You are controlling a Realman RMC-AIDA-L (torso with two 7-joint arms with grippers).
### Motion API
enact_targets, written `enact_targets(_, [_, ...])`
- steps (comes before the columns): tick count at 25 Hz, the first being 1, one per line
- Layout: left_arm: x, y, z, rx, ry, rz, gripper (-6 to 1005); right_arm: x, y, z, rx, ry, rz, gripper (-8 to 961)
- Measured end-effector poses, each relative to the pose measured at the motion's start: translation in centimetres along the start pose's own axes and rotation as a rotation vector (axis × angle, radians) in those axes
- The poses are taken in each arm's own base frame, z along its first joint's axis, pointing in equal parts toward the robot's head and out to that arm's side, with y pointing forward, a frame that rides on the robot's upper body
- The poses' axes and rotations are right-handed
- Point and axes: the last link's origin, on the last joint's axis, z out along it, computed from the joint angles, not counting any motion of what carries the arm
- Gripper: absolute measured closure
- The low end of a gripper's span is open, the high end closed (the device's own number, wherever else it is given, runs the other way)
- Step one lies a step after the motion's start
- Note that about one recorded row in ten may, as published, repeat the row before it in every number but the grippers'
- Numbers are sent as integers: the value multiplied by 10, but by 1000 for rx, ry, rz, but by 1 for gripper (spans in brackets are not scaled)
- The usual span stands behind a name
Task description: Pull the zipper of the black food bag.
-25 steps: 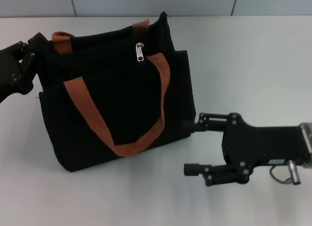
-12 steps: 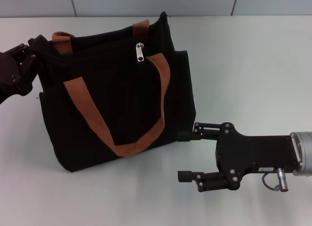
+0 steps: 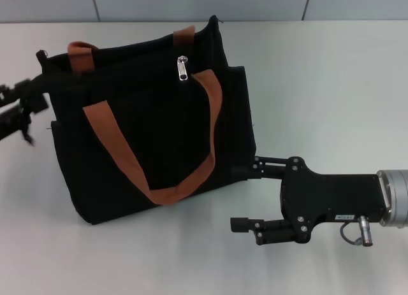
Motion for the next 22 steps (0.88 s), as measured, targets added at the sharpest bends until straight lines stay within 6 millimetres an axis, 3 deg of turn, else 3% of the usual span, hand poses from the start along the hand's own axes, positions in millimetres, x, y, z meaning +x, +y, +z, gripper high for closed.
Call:
enact_targets(5, [14,3,-25,-59,-67,35,474,0,0,1,1,-2,6,185])
enact_targets(10, [29,12,-37,-97,54,72,289,1,-1,2,4,0,3,185])
enact_targets(13, [18,23,-22,-135,98,133,189,3,-1,2,10,5,5,185])
enact_targets(16, [-4,43,3,-213,120,246,190,4,-3,3,20,16,8,185])
enact_targets(21, [-19,62,18,-288,140,316,190,6,-2,4,14,21,-2,185])
enact_targets(22, [-30,76,26,-359,136,346,190,7,0,5,12,21,-6,185])
